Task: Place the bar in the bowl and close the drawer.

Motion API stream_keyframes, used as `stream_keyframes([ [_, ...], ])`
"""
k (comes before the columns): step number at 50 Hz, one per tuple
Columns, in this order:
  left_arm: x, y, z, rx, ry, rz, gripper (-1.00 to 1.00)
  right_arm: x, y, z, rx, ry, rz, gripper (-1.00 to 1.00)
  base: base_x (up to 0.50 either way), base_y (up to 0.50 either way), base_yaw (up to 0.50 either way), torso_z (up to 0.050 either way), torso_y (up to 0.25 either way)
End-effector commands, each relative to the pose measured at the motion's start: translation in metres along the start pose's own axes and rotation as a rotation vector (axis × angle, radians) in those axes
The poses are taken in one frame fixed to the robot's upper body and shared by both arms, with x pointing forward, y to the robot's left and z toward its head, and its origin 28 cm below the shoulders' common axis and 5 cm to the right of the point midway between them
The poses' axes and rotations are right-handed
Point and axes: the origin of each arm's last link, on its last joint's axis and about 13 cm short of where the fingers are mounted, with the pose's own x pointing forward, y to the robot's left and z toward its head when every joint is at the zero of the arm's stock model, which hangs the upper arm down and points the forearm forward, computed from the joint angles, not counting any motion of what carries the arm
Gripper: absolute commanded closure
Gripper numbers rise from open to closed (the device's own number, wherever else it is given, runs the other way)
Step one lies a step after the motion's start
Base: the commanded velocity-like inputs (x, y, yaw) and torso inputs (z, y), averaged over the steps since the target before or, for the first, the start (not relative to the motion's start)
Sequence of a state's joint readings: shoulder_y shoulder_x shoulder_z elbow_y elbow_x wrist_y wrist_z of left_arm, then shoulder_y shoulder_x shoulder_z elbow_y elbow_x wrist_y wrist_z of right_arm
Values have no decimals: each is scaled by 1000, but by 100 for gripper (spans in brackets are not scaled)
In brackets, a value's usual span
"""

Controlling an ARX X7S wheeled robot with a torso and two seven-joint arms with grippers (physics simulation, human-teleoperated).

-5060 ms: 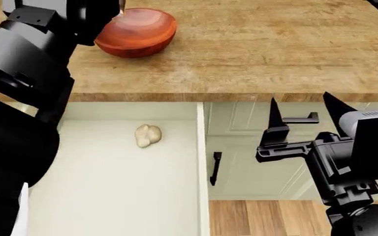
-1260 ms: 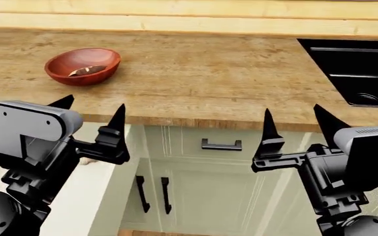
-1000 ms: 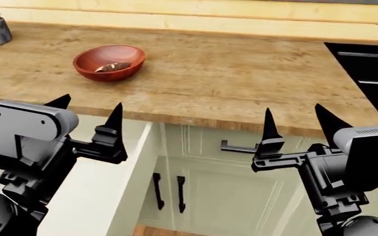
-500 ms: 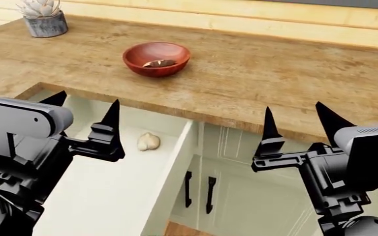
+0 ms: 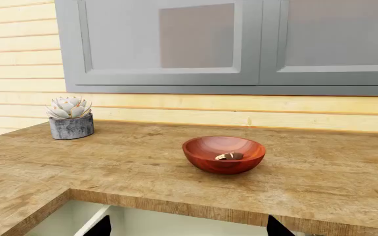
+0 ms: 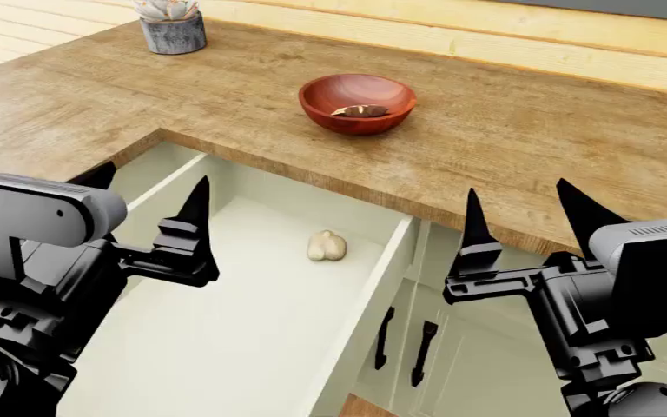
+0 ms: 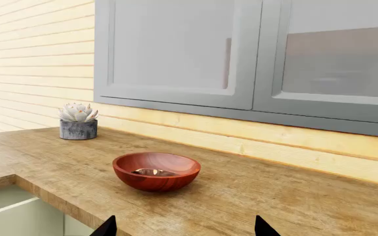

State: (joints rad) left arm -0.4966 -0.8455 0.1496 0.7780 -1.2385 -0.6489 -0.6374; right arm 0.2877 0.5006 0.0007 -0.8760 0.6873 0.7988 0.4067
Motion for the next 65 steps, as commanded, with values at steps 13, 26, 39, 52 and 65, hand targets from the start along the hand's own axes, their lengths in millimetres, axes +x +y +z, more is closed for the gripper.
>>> stream_keyframes([
  [13,3,5,-6,9,-10,29,-100,1,-1,-3,1,2,-6,-100,0,0,500,0,0],
  [26,2,6,-7,2,-8,33,-100,1,0,-3,-1,3,-2,-100,0,0,500,0,0],
  [39,1,6,-9,1,-4,35,-100,1,1,-4,-1,4,0,-100,0,0,500,0,0],
  [52,1,7,-10,-4,-3,38,-100,2,1,-5,-1,6,-1,-100,0,0,500,0,0],
  [65,1,8,-10,-9,-4,41,-100,2,1,-4,3,7,-5,-100,0,0,500,0,0],
])
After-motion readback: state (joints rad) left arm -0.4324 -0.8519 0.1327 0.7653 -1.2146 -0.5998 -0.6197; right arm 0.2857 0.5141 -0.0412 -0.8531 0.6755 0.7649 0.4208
